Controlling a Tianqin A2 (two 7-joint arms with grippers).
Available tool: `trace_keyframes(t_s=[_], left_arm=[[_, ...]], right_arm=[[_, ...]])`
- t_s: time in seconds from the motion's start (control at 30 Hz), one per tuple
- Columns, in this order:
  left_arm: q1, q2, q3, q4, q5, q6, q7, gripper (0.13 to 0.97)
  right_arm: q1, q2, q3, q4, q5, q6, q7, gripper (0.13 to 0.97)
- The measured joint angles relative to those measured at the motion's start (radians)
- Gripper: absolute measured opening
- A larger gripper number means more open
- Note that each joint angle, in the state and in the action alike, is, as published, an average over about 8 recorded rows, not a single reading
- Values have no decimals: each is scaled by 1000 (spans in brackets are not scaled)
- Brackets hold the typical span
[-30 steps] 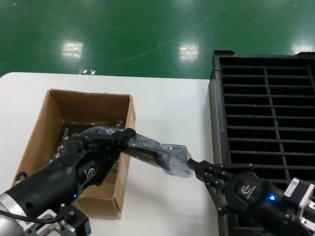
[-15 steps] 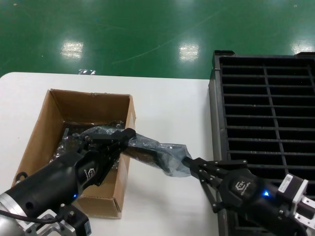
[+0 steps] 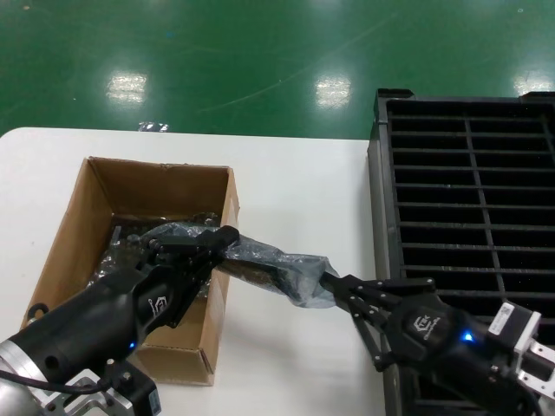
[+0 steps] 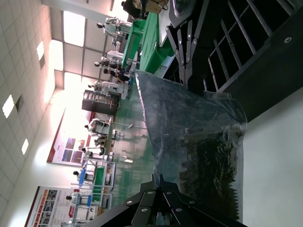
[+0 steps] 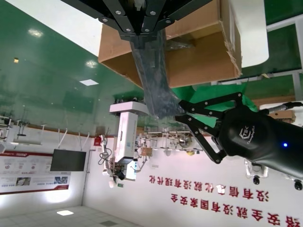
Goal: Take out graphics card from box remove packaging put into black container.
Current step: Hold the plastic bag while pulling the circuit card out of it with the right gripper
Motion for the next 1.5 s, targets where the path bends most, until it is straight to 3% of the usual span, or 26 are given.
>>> trace_keyframes(t_s=[0.6,1.5], left_arm=[[0,0,0,0,0,0,0,139],[0,0,0,0,0,0,0,139]], right_arm=[[-62,54,62,64,14,22,16,130],[-20,15,-3,44,-3,2,19,130]])
